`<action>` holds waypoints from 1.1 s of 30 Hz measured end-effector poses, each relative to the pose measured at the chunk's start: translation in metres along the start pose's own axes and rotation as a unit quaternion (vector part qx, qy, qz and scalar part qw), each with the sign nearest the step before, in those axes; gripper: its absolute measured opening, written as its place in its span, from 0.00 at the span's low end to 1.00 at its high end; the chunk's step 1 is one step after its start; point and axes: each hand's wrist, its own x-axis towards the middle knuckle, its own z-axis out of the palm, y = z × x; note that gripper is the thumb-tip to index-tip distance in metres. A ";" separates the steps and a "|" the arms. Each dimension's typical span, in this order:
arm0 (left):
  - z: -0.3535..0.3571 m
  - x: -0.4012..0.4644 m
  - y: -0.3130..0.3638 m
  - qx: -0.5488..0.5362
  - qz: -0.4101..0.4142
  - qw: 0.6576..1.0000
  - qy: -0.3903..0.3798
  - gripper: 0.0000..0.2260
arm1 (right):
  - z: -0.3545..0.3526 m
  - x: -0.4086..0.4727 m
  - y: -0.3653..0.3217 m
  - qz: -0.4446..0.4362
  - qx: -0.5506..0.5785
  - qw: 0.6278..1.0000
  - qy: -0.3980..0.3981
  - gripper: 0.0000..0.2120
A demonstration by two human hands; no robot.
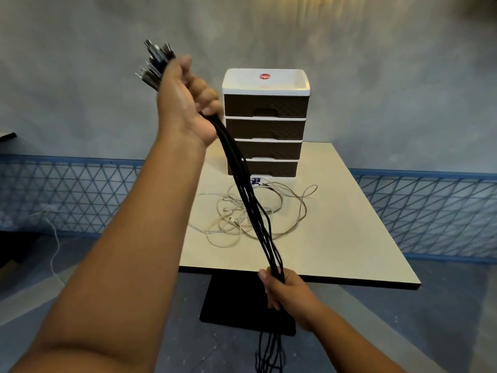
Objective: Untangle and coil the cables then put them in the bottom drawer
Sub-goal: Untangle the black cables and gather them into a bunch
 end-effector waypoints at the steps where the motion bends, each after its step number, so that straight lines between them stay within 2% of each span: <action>1: 0.000 0.003 0.005 0.007 0.011 1.000 0.003 0.18 | -0.002 -0.001 0.007 0.012 0.007 1.000 -0.005 0.17; 3: -0.002 0.005 0.003 0.019 0.019 1.000 0.012 0.18 | -0.008 0.001 0.005 0.008 0.012 1.000 -0.020 0.11; 5: -0.007 0.006 -0.005 0.029 0.026 0.999 0.025 0.18 | -0.016 0.009 -0.008 -0.004 0.069 0.997 -0.038 0.05; 7: -0.011 0.007 -0.008 0.023 0.034 0.999 0.035 0.19 | -0.024 0.015 -0.016 0.000 0.144 0.987 -0.066 0.10; 9: -0.015 0.010 -0.005 0.009 0.040 0.998 0.044 0.19 | -0.029 0.015 -0.017 -0.001 0.169 0.983 -0.066 0.10; 15: -0.021 0.008 -0.006 0.054 0.048 0.996 0.045 0.18 | -0.025 0.018 0.014 0.000 0.041 0.999 0.004 0.10; 20: -0.034 0.009 -0.015 0.079 0.050 0.995 0.046 0.17 | -0.031 0.012 0.032 0.065 -0.070 0.995 0.023 0.14; 23: -0.045 0.014 -0.005 0.195 0.069 0.978 0.021 0.19 | -0.048 0.009 0.015 0.079 -0.058 0.993 0.065 0.15; 25: -0.050 0.013 0.000 0.329 0.054 0.943 -0.017 0.19 | -0.060 0.009 -0.008 0.067 -0.046 0.992 0.094 0.14; 26: -0.052 0.011 0.000 0.403 0.038 0.914 -0.038 0.18 | -0.065 0.009 -0.021 0.058 -0.038 0.992 0.102 0.13; 29: -0.054 -0.015 -0.014 0.603 -0.043 0.786 -0.128 0.11 | -0.071 0.009 -0.064 0.024 0.002 0.993 0.117 0.13; 31: -0.056 -0.040 -0.034 0.666 -0.125 0.705 -0.211 0.10 | -0.070 0.008 -0.090 0.002 0.020 0.991 0.132 0.13; 33: -0.063 -0.059 -0.058 0.693 -0.181 0.651 -0.253 0.13 | -0.068 0.007 -0.109 -0.013 0.028 0.990 0.137 0.13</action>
